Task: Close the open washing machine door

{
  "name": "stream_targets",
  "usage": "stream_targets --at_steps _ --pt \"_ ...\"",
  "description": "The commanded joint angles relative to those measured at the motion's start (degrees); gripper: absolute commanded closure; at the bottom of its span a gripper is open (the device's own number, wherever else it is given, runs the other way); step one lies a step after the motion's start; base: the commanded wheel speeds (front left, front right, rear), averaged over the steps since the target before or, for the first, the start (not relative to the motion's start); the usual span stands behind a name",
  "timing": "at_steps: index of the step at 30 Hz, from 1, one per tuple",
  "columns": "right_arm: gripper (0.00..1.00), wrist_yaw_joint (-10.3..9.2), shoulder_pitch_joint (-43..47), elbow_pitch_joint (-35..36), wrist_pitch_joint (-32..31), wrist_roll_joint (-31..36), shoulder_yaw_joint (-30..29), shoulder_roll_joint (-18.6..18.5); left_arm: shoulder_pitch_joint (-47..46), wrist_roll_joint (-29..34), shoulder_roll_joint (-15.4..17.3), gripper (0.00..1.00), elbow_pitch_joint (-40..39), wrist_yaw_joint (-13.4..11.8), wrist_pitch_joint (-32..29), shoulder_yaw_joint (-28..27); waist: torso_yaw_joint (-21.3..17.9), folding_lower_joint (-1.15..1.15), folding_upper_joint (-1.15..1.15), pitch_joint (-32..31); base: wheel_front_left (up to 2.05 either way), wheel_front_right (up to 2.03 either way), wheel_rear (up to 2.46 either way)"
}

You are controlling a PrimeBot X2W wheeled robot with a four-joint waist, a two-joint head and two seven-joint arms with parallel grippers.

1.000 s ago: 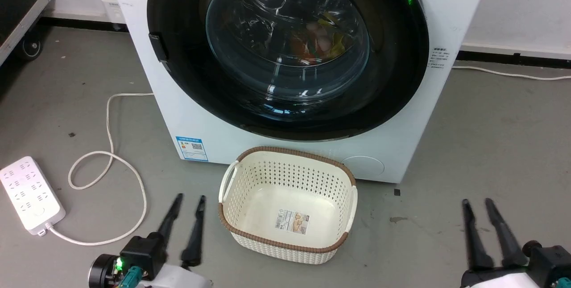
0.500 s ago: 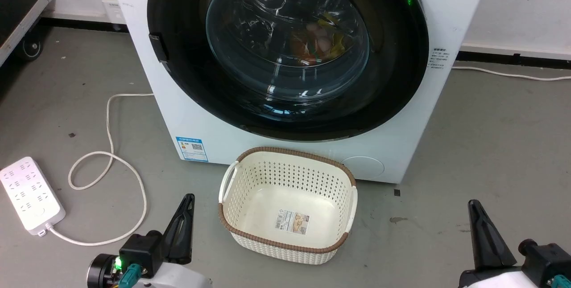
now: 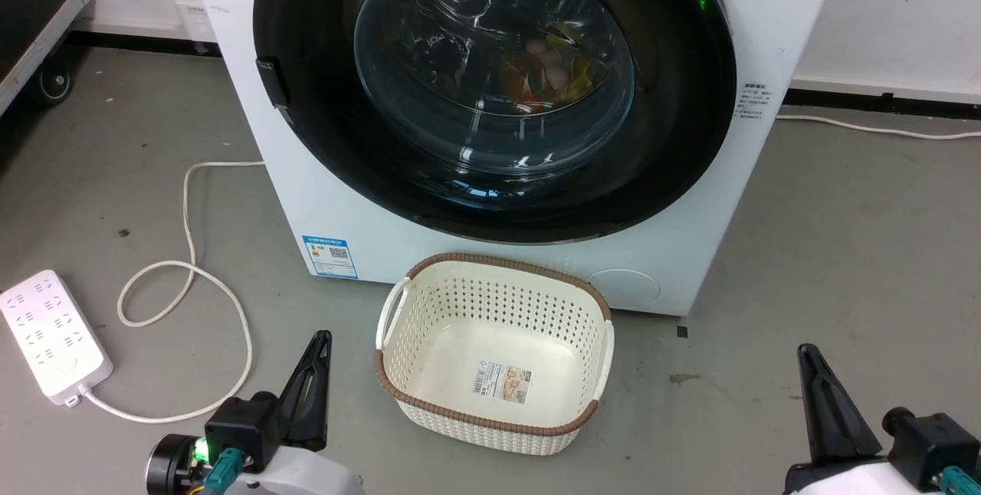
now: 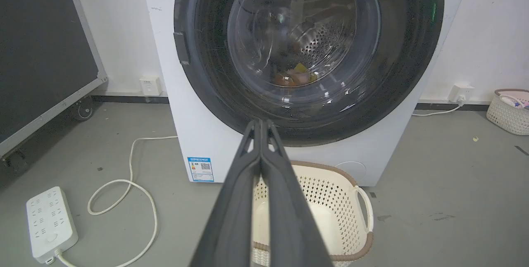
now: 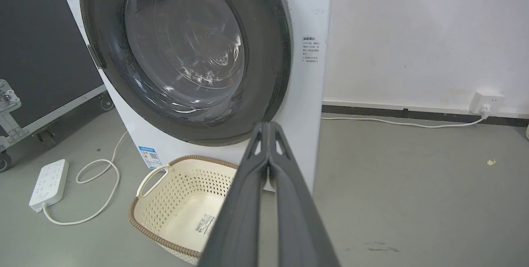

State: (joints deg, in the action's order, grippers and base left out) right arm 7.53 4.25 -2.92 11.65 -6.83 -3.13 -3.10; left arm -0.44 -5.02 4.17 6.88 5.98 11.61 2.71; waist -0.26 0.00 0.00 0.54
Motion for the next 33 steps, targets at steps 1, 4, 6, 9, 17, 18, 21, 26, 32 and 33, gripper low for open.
stream_targets --at_steps 1,4,6,9,17,18,21,26,32,33 --pt "1.0 -0.01 -0.8 0.5 -0.3 0.6 0.2 0.0 0.1 0.6 -0.2 1.0 -0.3 -0.4 -0.2 -0.2 0.0 0.0 0.0 0.0 0.0 0.0 0.0" --pt "1.0 -0.01 -0.9 0.6 -0.6 0.8 0.3 0.1 0.1 0.8 -0.2 1.0 -0.5 -0.5 -0.6 -0.3 0.0 0.0 0.0 0.0 0.0 0.0 0.0" --pt "1.0 -0.01 -1.0 0.7 -0.8 0.9 0.3 0.1 0.1 0.8 -0.2 1.0 -0.7 -0.7 -0.8 -0.4 0.0 0.0 0.0 0.0 0.0 0.0 0.0" --pt "1.0 -0.01 -1.1 0.7 -1.2 1.1 0.4 0.1 0.1 1.0 -0.3 1.0 -0.9 -0.8 -1.2 -0.4 0.0 0.0 0.0 -0.1 0.0 0.0 0.0" --pt "1.0 -0.01 -1.4 0.9 -2.1 1.6 0.7 0.1 0.2 1.3 -0.4 1.0 -1.4 -1.3 -2.1 -0.6 0.0 0.0 0.0 -0.1 0.0 0.0 0.0" --pt "1.0 -0.02 -1.4 0.9 -2.2 1.7 0.7 0.1 0.2 1.4 -0.4 1.0 -1.5 -1.4 -2.2 -0.7 0.0 0.0 0.0 -0.1 0.0 0.0 0.0" --pt "1.0 -0.02 -1.5 1.0 -2.6 1.9 0.8 0.1 0.2 1.5 -0.4 1.0 -1.7 -1.5 -2.6 -0.7 0.1 0.0 0.0 -0.1 0.0 0.0 0.0" --pt "1.0 -0.02 -1.7 1.1 -3.2 2.2 0.9 0.1 0.2 1.8 -0.5 1.0 -2.0 -1.8 -3.1 -0.9 0.1 0.0 0.0 -0.1 0.0 0.0 0.0" --pt "1.0 -0.02 -1.9 1.3 -3.9 2.6 1.1 0.1 0.2 2.0 -0.5 1.0 -2.4 -2.2 -3.8 -1.0 0.1 0.0 0.0 -0.2 0.0 0.0 0.0" --pt "1.0 -0.02 -2.0 1.4 -4.4 2.9 1.2 0.1 0.2 2.2 -0.6 1.0 -2.7 -2.4 -4.3 -1.1 0.1 0.0 0.0 -0.2 0.0 0.0 0.0"
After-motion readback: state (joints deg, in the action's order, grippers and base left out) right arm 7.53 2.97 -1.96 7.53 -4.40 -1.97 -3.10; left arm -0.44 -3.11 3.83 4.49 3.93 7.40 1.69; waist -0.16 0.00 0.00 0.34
